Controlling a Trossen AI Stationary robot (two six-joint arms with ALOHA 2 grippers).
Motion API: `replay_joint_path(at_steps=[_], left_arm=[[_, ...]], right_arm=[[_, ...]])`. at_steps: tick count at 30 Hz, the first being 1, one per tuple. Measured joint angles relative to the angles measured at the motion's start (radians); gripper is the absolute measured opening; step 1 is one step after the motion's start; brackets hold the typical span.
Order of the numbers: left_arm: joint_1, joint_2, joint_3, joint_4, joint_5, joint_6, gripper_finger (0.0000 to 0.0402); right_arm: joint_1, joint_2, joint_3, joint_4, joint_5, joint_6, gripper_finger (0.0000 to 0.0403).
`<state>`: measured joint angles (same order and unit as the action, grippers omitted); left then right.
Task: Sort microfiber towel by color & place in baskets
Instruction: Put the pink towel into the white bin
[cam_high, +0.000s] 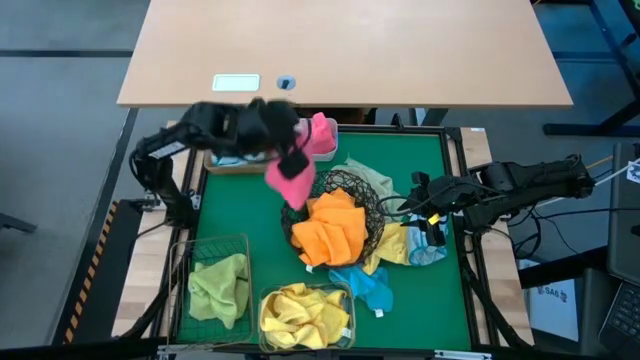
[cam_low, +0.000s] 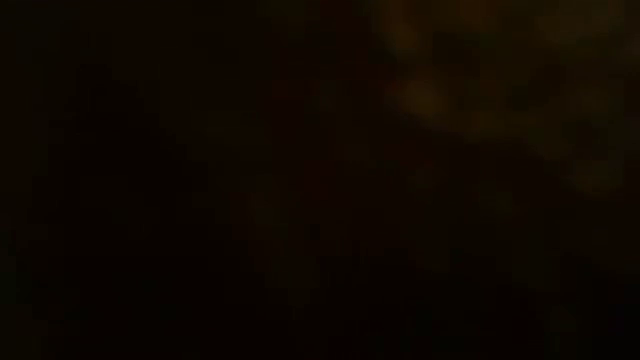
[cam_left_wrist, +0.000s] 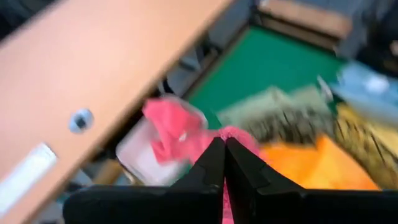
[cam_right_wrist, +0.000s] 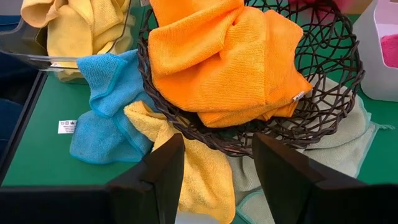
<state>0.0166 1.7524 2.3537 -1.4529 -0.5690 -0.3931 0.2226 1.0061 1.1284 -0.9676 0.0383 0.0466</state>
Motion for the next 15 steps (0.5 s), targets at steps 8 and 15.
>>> replay_joint_path(at_steps=[8,15], left_arm=[[0.197,0.012,0.001,0.275,0.058,0.23,0.0],[0.34,0.016,-0.02,0.36,0.097,0.3,0.0]], right_arm=[[0.0,0.0,0.0,0.0,0.0,-0.001,0.0189],[0.0,0.0,0.0,0.0,0.0,-0.001,0.0189]])
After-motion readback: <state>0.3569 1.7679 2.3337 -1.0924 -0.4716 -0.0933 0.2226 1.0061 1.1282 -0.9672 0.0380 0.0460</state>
